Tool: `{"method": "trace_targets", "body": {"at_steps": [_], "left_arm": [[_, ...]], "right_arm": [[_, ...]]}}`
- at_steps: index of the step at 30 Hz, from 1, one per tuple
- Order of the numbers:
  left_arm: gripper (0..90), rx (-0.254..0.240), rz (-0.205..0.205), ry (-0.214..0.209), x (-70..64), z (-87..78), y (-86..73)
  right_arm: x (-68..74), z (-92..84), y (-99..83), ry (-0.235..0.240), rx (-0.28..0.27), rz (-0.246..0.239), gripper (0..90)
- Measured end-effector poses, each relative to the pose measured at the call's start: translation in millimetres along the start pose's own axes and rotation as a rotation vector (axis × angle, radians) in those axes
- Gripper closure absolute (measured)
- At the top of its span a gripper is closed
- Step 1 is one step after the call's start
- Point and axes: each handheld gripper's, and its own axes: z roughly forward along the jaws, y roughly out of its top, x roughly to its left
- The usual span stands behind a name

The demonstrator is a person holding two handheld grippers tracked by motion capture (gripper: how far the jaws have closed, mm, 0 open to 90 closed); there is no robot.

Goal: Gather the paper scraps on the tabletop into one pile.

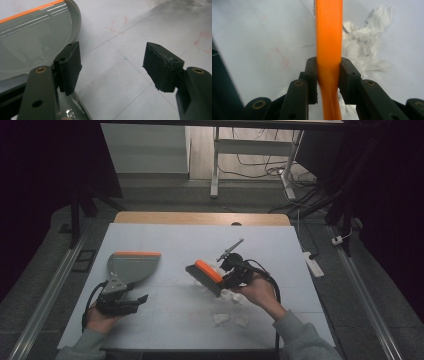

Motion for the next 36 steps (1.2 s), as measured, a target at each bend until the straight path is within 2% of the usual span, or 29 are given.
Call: {"method": "trace_targets", "body": {"at_steps": [5, 9, 12, 17, 21, 23, 27, 29, 32, 33, 35, 36], "left_arm": [[31.3, -0.003, 0.001, 0.0, -0.4, -0.7, 0.1], [31.3, -0.003, 0.002, 0.0, -1.0, -0.6, 0.3], [31.2, -0.002, 0.004, 0.001, -1.3, -0.4, 0.4], [31.3, 0.0, 0.005, 0.002, -1.5, -0.3, 0.4], [31.2, 0.001, 0.005, 0.003, -1.6, -0.2, 0.4], [31.3, 0.001, 0.007, 0.004, -1.8, -0.2, 0.3], [31.3, 0.002, 0.007, 0.003, -2.0, -0.1, 0.2], [31.2, 0.002, 0.007, 0.002, -2.2, 0.0, 0.3], [31.3, 0.001, 0.007, 0.002, -2.4, -0.4, 0.1], [31.3, 0.0, 0.006, 0.003, -2.3, -0.5, 0.1], [31.3, 0.0, 0.005, 0.003, -1.7, -0.5, -0.1], [31.3, 0.0, 0.004, 0.002, -1.5, -0.5, -0.3]], "right_arm": [[3.0, -36.3, -6.7, 0.011, -0.075, -0.018, 70.7], [8.1, -49.7, -17.0, 0.042, -0.063, -0.059, 70.7], [17.2, -43.3, -27.1, 0.065, -0.005, -0.112, 70.7], [36.9, -19.5, -43.7, 0.1, 0.112, -0.199, 70.8], [49.2, -2.8, -49.4, 0.119, 0.172, -0.267, 70.7], [52.2, 5.4, -50.3, 0.106, 0.203, -0.296, 70.8], [47.8, 9.0, -43.8, 0.053, 0.205, -0.313, 70.7], [39.9, 11.9, -38.4, 0.037, 0.21, -0.305, 70.7], [24.3, 15.2, -30.3, 0.001, 0.186, -0.274, 70.7], [18.8, 15.6, -28.0, -0.014, 0.171, -0.28, 70.7], [11.3, 15.0, -24.4, -0.063, 0.138, -0.249, 70.8], [7.6, 13.6, -23.3, -0.073, 0.127, -0.238, 70.8]]}}
